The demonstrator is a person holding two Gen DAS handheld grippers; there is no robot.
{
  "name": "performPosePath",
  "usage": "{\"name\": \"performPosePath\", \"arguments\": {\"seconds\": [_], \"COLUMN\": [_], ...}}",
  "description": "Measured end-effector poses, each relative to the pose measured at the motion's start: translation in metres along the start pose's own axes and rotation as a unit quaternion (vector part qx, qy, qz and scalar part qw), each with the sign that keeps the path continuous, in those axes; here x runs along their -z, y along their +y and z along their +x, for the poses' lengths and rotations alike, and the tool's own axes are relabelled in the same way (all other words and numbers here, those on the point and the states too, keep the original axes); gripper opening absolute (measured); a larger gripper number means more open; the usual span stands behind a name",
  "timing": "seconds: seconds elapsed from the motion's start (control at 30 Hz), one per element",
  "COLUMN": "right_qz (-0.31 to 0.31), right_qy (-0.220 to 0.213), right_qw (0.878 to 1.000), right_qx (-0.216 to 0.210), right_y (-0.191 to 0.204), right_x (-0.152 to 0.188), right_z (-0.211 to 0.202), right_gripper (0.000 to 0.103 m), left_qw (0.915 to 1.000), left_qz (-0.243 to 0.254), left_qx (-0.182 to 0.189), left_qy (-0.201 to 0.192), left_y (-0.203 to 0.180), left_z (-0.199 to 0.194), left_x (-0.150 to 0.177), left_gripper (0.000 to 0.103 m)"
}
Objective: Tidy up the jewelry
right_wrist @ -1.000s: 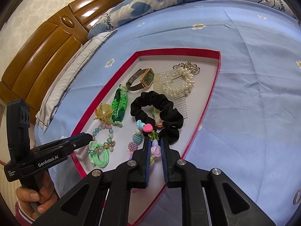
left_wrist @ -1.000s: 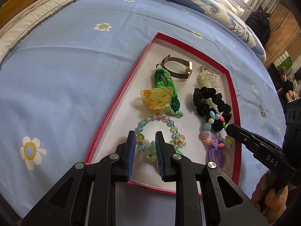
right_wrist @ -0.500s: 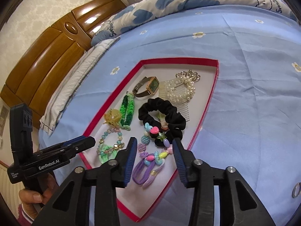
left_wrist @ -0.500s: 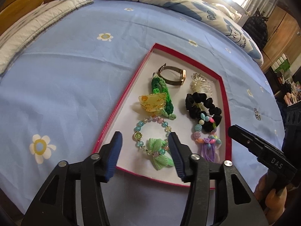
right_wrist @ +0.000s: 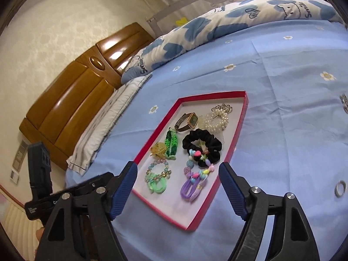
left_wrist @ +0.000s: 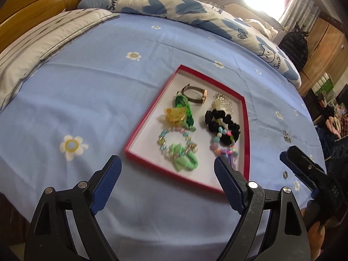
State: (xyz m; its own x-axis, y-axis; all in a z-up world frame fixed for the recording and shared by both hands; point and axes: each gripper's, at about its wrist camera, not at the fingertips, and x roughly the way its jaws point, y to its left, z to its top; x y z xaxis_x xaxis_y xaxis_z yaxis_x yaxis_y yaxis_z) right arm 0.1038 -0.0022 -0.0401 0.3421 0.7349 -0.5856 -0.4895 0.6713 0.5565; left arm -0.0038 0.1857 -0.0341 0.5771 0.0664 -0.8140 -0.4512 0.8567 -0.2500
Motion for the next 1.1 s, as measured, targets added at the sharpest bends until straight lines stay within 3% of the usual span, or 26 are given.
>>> {"name": "performPosePath", "arguments": {"seconds": [0.53, 0.7, 0.9, 1.03, 1.1], "right_qz": [0.015, -0.02, -0.07, -0.091, -0.112], "right_qy": [0.031, 0.018, -0.015, -0.037, -0.047], "right_qw": [0.999, 0.999, 0.996, 0.994, 0.991], "right_qx": [0.011, 0.03, 0.046, 0.052, 0.063], "right_y": [-0.004, 0.008, 0.038, 0.054, 0.06], "right_x": [0.052, 0.044, 0.012, 0.002, 0.006], "right_z": [-0.024, -0.045, -0.081, -0.098, -0.098], "right_gripper": [0.086, 0.086, 0.088, 0.1, 0.1], "left_qw": [0.9988, 0.996, 0.9904, 0.9866, 0.9866], "left_qz": [0.036, 0.071, 0.096, 0.103, 0.104], "left_qx": [-0.032, -0.048, -0.064, -0.078, -0.081], "left_qy": [0.006, -0.024, -0.076, -0.1, -0.096], "left_y": [-0.006, -0.019, -0.032, -0.035, -0.036], "left_z": [-0.025, -0.051, -0.085, -0.089, -0.082], "left_x": [0.047, 0.043, 0.025, 0.021, 0.022], "left_gripper": [0.088, 0.088, 0.101, 0.103, 0.103]}}
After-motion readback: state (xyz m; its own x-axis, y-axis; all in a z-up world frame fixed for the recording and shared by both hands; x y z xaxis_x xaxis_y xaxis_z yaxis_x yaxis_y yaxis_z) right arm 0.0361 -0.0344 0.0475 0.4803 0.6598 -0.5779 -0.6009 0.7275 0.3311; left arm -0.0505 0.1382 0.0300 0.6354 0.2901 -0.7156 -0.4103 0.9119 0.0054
